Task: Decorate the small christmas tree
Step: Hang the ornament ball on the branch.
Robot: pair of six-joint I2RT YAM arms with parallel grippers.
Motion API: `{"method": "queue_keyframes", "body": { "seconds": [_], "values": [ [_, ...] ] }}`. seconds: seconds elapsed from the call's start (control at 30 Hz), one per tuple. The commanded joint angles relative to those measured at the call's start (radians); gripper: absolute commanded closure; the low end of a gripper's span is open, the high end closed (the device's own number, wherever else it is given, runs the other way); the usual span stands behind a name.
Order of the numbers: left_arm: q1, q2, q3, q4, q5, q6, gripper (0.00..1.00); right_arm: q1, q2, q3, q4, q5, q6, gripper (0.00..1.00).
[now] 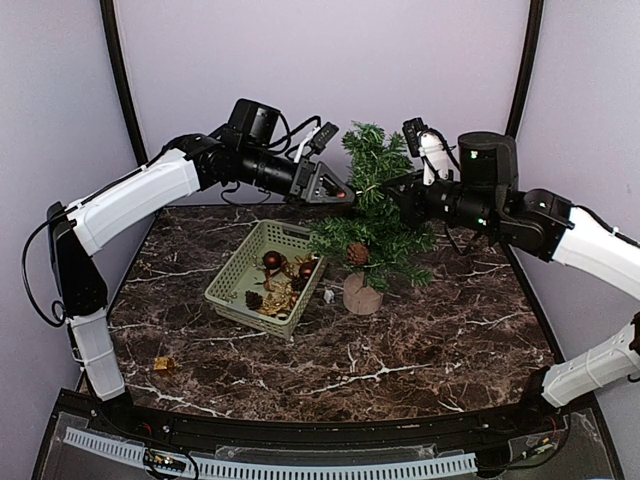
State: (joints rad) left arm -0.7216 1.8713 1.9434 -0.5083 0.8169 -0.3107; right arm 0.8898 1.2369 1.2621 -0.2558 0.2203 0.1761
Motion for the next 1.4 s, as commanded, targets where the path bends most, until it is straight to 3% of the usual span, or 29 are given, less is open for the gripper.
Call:
{"method": "queue_keyframes", "body": {
  "seconds": [0.0, 0.3, 0.6, 1.17, 1.37],
  "values": [
    [0.007, -0.012, 0.018, -0.011, 0.012, 0.027, 0.6, 0.005, -0.018, -0.016, 0.022, -0.001, 0.026, 1.0],
    [0.006, -0.011, 0.007, -0.016, 0.003, 0.039, 0.6, 0.006, -0.049, -0.045, 0.033, -0.023, 0.038, 1.0],
    [0.007, -0.017, 0.003, 0.013, 0.033, 0.064, 0.6, 0.005, -0.095, -0.066, 0.087, -0.143, 0.028, 1.0],
    [0.007, 0.006, -0.007, -0.09, -0.108, 0.114, 0.6, 0.005, 0.011, -0.068, -0.029, 0.04, 0.071, 1.0],
    [0.007, 0.009, -0.027, -0.093, -0.127, 0.116, 0.6, 0.005, 0.025, -0.06, -0.023, 0.041, 0.081, 1.0]
  ]
}}
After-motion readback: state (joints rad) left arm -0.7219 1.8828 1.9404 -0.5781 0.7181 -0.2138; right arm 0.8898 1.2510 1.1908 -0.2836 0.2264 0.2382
